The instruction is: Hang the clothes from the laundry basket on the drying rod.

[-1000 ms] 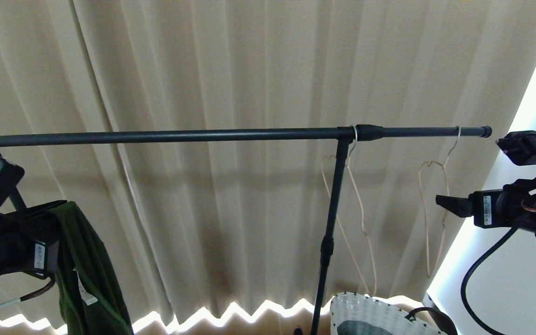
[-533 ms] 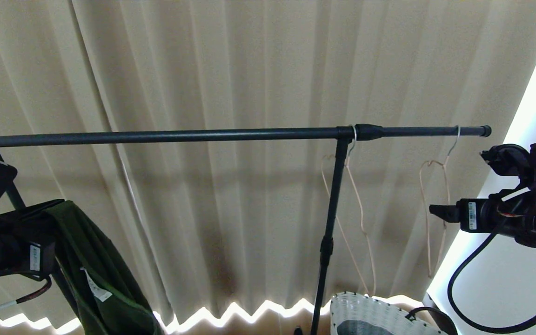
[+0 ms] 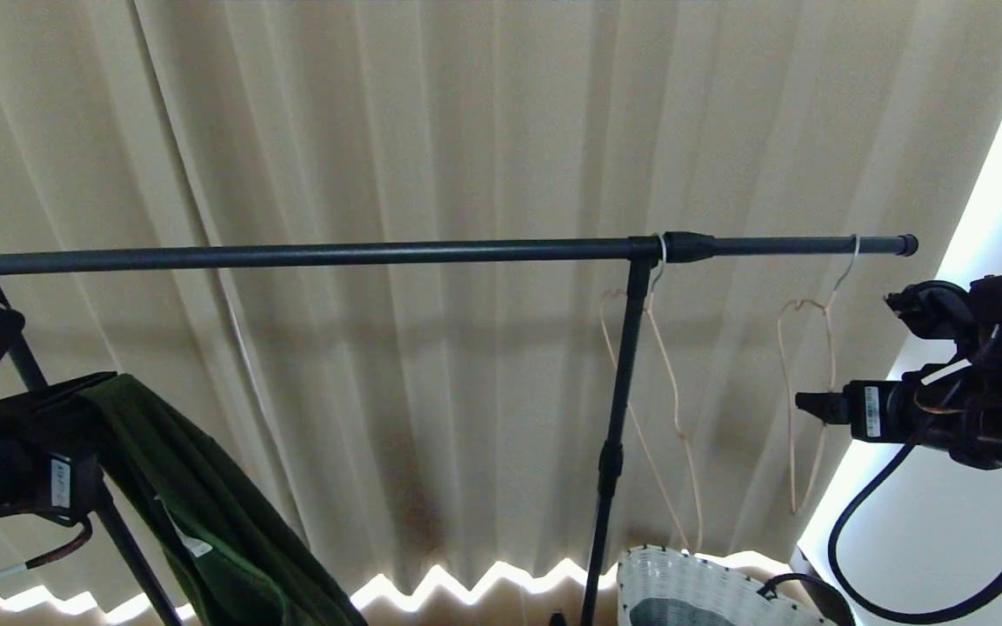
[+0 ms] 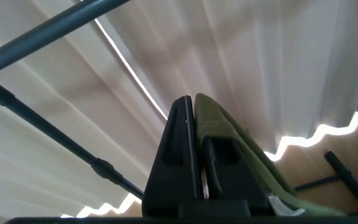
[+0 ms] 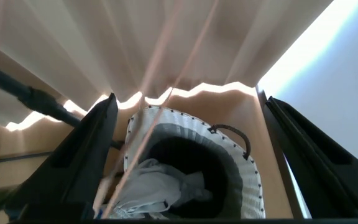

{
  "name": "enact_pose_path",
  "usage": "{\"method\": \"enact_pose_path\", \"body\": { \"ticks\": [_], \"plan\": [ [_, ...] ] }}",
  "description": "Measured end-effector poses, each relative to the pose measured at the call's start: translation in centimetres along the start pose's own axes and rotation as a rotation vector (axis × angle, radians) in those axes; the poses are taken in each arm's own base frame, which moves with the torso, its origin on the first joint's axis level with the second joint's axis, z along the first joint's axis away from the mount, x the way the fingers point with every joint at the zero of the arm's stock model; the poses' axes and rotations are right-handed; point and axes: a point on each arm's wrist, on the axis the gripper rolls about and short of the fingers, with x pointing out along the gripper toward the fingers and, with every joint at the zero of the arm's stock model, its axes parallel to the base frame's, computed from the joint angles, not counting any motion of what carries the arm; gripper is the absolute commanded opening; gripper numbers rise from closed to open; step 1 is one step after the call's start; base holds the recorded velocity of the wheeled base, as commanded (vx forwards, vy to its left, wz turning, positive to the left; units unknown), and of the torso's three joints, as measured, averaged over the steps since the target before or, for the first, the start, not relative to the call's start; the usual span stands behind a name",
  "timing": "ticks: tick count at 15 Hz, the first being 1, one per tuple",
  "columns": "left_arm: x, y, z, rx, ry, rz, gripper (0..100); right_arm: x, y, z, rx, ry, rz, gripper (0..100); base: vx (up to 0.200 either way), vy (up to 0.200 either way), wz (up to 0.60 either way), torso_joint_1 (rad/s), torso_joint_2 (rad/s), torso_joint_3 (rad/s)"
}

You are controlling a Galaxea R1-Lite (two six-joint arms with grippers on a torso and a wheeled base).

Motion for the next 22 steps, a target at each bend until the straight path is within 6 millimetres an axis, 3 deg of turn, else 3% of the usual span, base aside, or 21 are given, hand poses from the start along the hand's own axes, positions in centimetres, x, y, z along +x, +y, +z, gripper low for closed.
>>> {"method": "enact_pose_path", "body": {
  "ticks": [5,6,15,22],
  "plan": [
    [-0.1,0.0,0.0,0.0,-0.004,0.0,0,0.4,0.0,0.0,0.002,0.008,-0.006,100,0.0,0.0,0.0,0.0,0.0,0.0],
    [-0.2,0.0,0.0,-0.001,-0.006,0.001,0,0.4,-0.1,0.0,0.002,0.009,-0.006,0,0.0,0.0,0.0,0.0,0.0,0.0],
    [-0.7,0.2,0.1,-0.004,-0.024,0.008,0,0.0,-0.3,-0.1,0.004,0.002,-0.009,0,0.0,0.0,0.0,0.0,0.0,0.0],
    [-1.0,0.1,-0.1,-0.001,-0.028,0.009,0,-2.8,-0.8,-0.2,-0.009,-0.081,0.015,0,0.0,0.0,0.0,0.0,0.0,0.0]
  ]
}}
